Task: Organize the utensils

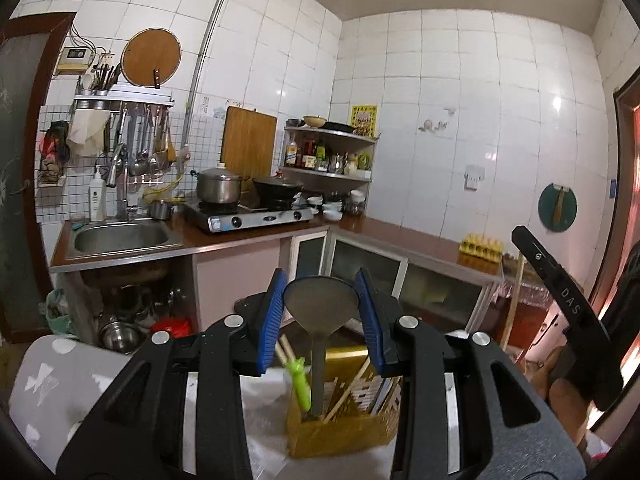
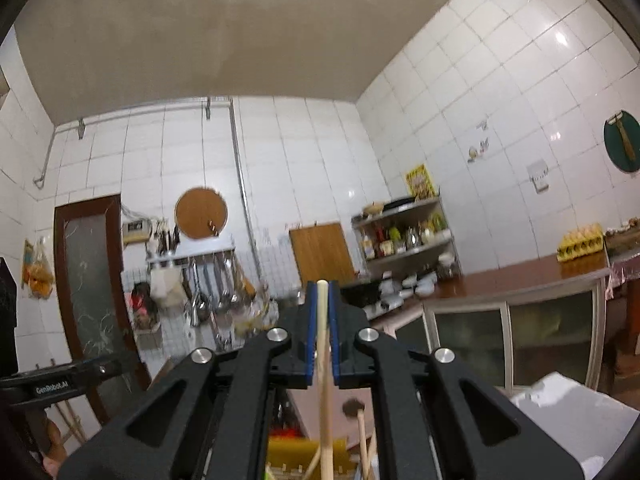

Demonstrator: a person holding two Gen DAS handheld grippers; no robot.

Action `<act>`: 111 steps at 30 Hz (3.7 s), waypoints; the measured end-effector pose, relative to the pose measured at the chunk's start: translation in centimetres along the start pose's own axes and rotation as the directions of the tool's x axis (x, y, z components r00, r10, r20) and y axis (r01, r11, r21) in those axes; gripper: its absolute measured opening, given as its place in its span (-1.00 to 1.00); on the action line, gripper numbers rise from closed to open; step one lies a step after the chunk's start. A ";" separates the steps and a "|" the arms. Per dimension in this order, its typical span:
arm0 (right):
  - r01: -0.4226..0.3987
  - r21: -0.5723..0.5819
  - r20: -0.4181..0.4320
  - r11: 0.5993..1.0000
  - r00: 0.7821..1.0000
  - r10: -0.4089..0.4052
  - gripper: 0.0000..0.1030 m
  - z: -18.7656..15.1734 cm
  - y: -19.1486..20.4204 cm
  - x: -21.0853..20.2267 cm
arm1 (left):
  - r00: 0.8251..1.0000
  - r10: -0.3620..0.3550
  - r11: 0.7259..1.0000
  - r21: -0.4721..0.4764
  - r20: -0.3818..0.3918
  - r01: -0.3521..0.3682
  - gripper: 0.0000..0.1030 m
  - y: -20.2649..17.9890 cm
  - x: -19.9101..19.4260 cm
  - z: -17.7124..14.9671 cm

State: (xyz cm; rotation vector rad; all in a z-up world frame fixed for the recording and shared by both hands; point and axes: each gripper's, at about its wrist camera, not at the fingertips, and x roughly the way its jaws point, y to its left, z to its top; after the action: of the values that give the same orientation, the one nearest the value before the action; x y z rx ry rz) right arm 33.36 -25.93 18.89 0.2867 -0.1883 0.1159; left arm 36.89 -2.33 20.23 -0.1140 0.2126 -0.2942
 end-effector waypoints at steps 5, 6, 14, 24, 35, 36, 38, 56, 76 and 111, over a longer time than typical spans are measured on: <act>0.001 0.024 0.009 1.000 1.000 -0.001 -0.88 -0.8 -0.3 2.9 | 1.000 -0.012 1.000 0.010 0.008 0.012 -0.33 -1.0 2.9 -0.8; 0.004 0.024 0.006 1.000 1.000 -0.004 -0.88 -1.2 -0.4 3.6 | 1.000 -0.011 1.000 0.017 0.002 0.011 -0.33 -1.0 3.8 -1.2; 0.026 0.054 0.034 0.998 0.999 -0.028 -0.88 -3.3 -1.6 6.1 | 0.999 0.002 1.000 0.028 -0.054 0.000 -0.33 0.4 7.3 -5.6; 0.018 0.022 0.014 1.000 1.000 -0.018 -0.88 -5.6 -1.5 7.5 | 0.987 -0.002 1.000 -0.022 -0.160 -0.002 -0.33 2.9 10.5 -10.6; 0.017 0.003 -0.038 1.000 0.999 -0.017 -0.88 -8.0 -2.7 8.1 | 0.981 0.004 1.000 -0.006 -0.192 -0.005 -0.33 3.0 10.9 -11.5; 0.015 -0.004 -0.046 1.000 0.999 -0.015 -0.88 -8.2 -2.7 8.0 | 0.981 0.005 1.000 -0.006 -0.194 -0.007 -0.33 2.9 10.7 -11.5; 0.008 -0.020 -0.062 1.000 0.998 -0.009 -0.87 -8.7 -2.5 7.8 | 0.979 0.010 1.000 -0.003 -0.205 -0.011 -0.32 3.2 10.7 -11.8; 0.076 -0.185 -0.375 0.980 0.916 -0.142 0.50 -9.4 -1.1 -4.8 | 0.982 0.106 0.994 -0.022 -0.158 -0.111 0.88 4.9 -5.6 -11.5; 0.077 -0.269 -0.465 0.960 0.862 -0.199 0.92 -15.7 2.4 -20.9 | 0.960 0.269 0.958 0.130 -0.081 -0.257 0.90 0.0 -17.6 -23.2; 0.111 -0.301 -0.367 0.947 0.903 -0.222 0.92 -16.0 3.0 -22.9 | 0.964 0.263 0.962 0.085 -0.047 -0.258 0.90 0.8 -18.2 -25.7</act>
State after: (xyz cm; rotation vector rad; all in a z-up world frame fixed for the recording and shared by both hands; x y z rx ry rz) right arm 13.28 -20.36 0.00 -0.0023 0.2265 -0.0266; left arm 14.34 1.80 -1.32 0.0012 0.2703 -0.0430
